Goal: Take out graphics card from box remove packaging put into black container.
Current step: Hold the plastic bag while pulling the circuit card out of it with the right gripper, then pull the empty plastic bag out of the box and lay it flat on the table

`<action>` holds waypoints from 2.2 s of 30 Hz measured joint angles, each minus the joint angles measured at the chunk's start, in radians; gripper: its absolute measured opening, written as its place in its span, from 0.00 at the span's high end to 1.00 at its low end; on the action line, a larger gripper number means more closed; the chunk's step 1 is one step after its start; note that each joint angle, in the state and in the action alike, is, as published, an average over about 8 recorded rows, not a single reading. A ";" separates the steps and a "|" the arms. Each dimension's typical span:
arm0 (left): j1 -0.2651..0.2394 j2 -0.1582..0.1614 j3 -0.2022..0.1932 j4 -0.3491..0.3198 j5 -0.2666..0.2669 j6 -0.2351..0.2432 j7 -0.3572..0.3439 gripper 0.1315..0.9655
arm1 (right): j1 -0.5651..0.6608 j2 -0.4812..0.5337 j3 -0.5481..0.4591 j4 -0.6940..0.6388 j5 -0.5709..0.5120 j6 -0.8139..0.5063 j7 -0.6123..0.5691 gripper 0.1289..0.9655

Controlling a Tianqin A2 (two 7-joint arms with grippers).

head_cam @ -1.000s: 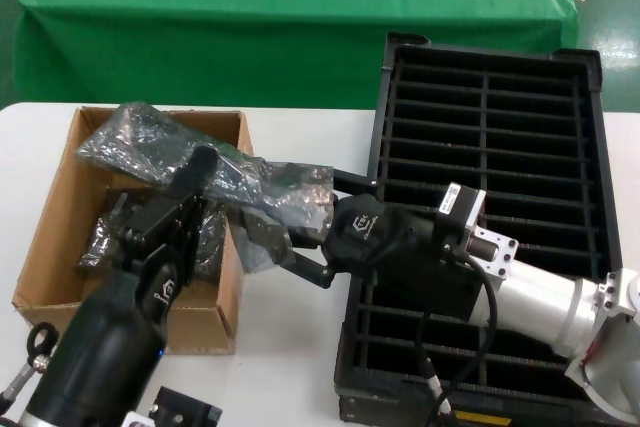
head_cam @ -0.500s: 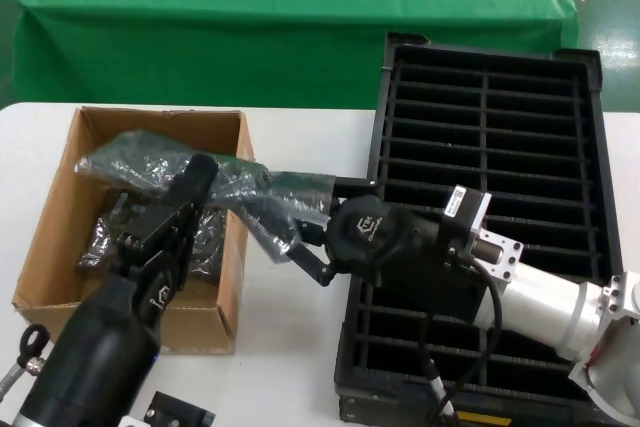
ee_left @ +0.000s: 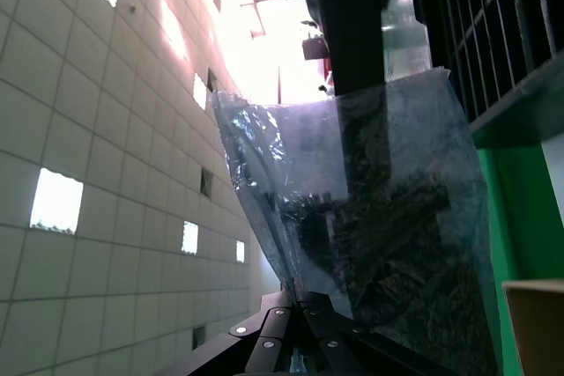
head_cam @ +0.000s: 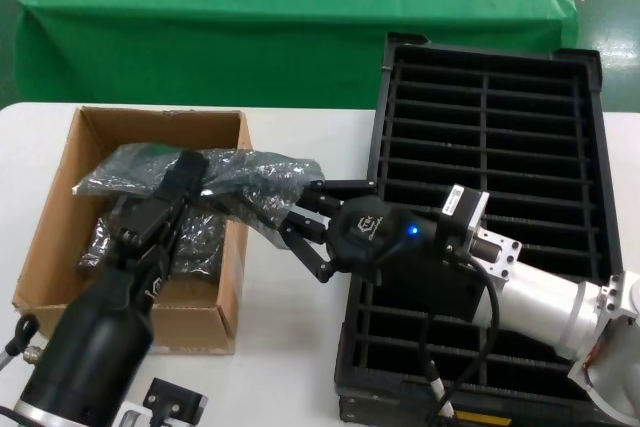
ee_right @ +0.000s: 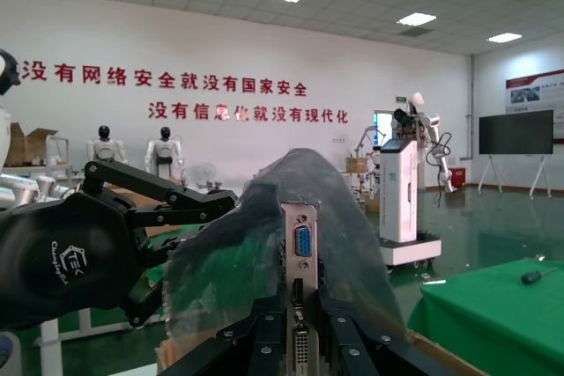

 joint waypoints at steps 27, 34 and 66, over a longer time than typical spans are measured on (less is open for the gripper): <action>-0.080 0.024 -0.075 0.134 -0.057 -0.013 0.035 0.99 | 0.002 0.150 -0.052 0.270 -0.139 0.143 0.237 0.93; -0.081 0.003 -0.131 0.119 -0.124 0.020 0.009 0.99 | -0.023 0.280 -0.056 0.476 -0.266 0.239 0.431 0.93; -0.128 -0.185 -0.315 -0.180 -0.729 0.537 -0.786 0.99 | 0.412 0.202 -0.168 0.561 -1.269 -0.245 1.316 0.93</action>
